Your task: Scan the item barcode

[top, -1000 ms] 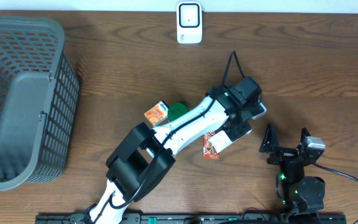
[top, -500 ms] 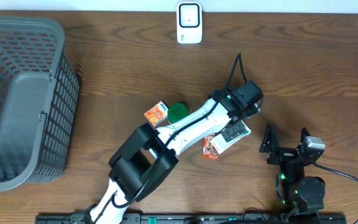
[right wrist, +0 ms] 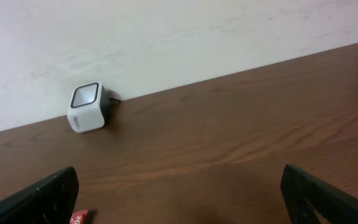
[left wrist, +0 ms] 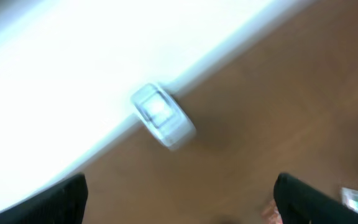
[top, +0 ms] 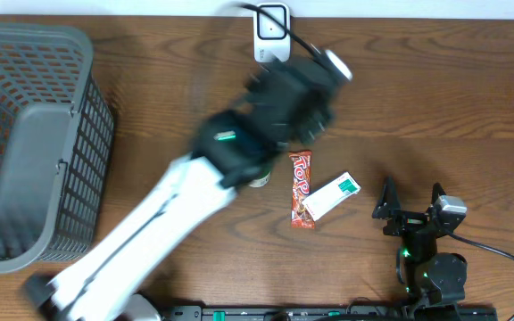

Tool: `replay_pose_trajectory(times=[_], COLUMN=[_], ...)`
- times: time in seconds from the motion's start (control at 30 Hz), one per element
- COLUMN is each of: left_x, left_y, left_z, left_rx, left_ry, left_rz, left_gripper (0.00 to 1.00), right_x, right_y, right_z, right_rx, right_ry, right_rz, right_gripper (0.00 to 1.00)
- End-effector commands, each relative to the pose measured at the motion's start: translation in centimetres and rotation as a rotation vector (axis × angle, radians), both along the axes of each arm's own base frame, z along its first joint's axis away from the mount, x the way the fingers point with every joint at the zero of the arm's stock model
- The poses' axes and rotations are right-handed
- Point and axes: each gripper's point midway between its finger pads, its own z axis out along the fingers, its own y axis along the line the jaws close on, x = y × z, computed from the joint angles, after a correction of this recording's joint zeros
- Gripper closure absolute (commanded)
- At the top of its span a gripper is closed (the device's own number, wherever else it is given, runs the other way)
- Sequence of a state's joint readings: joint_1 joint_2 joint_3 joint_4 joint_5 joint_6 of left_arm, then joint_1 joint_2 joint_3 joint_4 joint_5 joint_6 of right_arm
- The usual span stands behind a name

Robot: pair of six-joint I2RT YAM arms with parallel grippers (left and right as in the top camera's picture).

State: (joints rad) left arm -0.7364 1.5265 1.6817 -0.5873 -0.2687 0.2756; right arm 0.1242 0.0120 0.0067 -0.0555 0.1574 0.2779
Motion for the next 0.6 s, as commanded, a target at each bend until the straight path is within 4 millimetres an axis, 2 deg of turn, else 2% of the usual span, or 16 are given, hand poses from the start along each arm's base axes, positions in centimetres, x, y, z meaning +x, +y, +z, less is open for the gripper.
replay_pose_trajectory(times=[0.0,0.03,0.07,0.1,0.13,0.17,0.2,0.27,0.37,0.47,0.57], left_x=[0.6,0.6,0.5,0.1,0.0,-0.2,-0.2,-0.1,-0.9,-3.3,-7.4], left_y=[9.1,11.9,13.3,16.5,17.7,19.5,20.4,21.5,20.8,21.3,22.3], left_z=[9.3,11.8,12.9,14.7,15.1,14.9,14.5,14.9,13.7,14.0,15.3], left_rx=[-0.095,-0.123,-0.127,-0.121,-0.109,-0.07,-0.025,-0.085,-0.097,-0.086,-0.108], left_ry=[-0.245,-0.315,-0.346,-0.393,-0.399,-0.382,-0.372,-0.374,-0.313,-0.311,-0.372], left_rz=[0.192,0.248,0.274,0.332,0.353,0.372,0.36,0.38,0.304,0.304,0.306], left_gripper=[0.06,0.06,0.06,0.06,0.06,0.06,0.05,0.05,0.06,0.05,0.05], right_x=[0.0,0.0,0.0,0.0,0.0,0.0,0.0,0.0,0.0,0.0,0.0], right_y=[0.1,0.1,0.1,0.1,0.1,0.1,0.1,0.1,0.1,0.1,0.1], right_z=[0.0,-0.1,-0.1,0.0,-0.1,0.0,0.0,-0.1,-0.1,0.0,0.0], right_rx=[0.006,0.006,0.006,0.005,0.005,0.006,0.006,0.006,0.006,0.006,0.006], right_ry=[0.0,0.001,0.001,0.0,0.001,0.0,0.0,0.001,0.001,0.0,0.0], right_rz=[0.002,0.002,0.002,0.002,0.002,0.002,0.002,0.002,0.002,0.002,0.002], right_gripper=[0.01,0.01,0.01,0.01,0.01,0.01,0.01,0.01,0.01,0.01,0.01])
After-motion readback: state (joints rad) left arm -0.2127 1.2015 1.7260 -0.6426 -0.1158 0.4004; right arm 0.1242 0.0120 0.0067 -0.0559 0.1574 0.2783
